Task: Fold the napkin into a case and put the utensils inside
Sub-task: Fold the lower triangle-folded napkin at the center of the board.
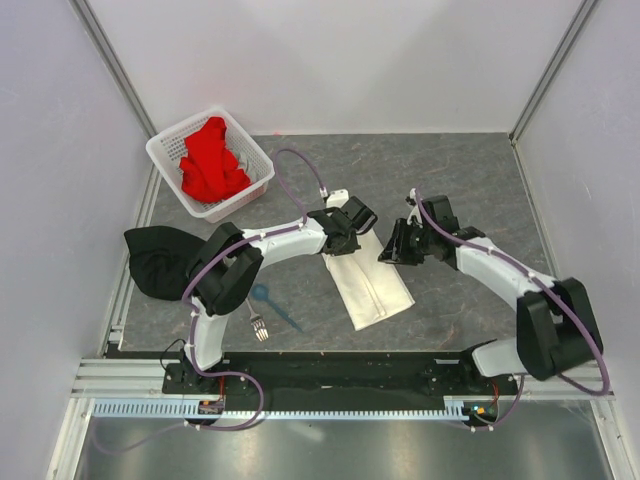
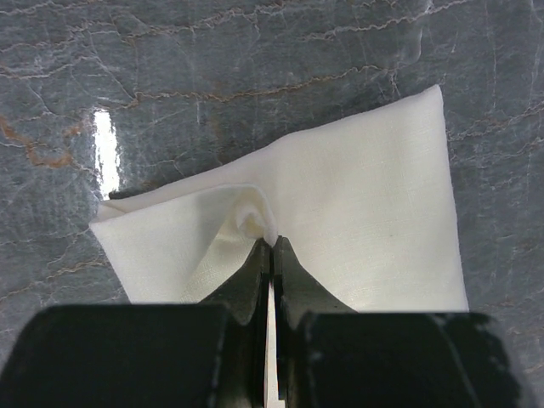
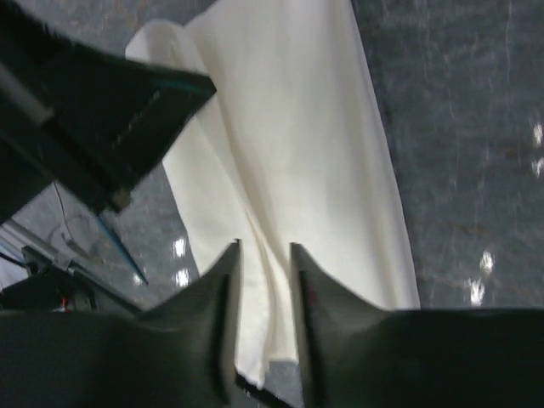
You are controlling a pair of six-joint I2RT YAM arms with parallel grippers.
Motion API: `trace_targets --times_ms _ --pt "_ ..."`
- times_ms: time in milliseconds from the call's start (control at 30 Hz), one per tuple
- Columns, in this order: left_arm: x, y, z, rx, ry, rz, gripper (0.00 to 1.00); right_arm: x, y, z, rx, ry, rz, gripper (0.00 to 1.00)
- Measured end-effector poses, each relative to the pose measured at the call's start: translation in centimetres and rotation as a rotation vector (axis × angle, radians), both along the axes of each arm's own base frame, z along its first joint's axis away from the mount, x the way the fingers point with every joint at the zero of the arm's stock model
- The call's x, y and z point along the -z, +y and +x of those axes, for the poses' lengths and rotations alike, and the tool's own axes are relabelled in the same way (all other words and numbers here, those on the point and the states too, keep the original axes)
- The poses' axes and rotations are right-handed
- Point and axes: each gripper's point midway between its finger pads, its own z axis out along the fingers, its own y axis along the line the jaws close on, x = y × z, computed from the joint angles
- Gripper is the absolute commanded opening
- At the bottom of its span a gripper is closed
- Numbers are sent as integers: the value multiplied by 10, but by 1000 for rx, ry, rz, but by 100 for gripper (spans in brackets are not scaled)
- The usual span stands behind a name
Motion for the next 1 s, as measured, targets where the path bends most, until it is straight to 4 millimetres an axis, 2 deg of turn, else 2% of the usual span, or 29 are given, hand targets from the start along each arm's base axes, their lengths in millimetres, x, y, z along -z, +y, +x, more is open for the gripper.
trace_targets --times_ms 33,133,300,500,600,767,1000 --pt "1 0 -1 7 4 -1 2 4 3 6 2 7 6 9" --pt "1 -2 -1 17 2 -5 2 20 14 25 10 48 25 1" --pt "4 -4 -2 31 7 -20 2 39 31 54 10 80 57 0" --pt "4 -10 -2 43 11 -48 2 42 48 82 -10 60 110 0" --pt "3 -12 -2 48 12 -58 2 48 52 86 -15 65 123 0" --pt "1 -17 -2 59 16 -85 2 69 53 82 -15 117 123 0" --pt "-2 -24 0 81 20 -129 2 69 57 86 -24 116 138 0"
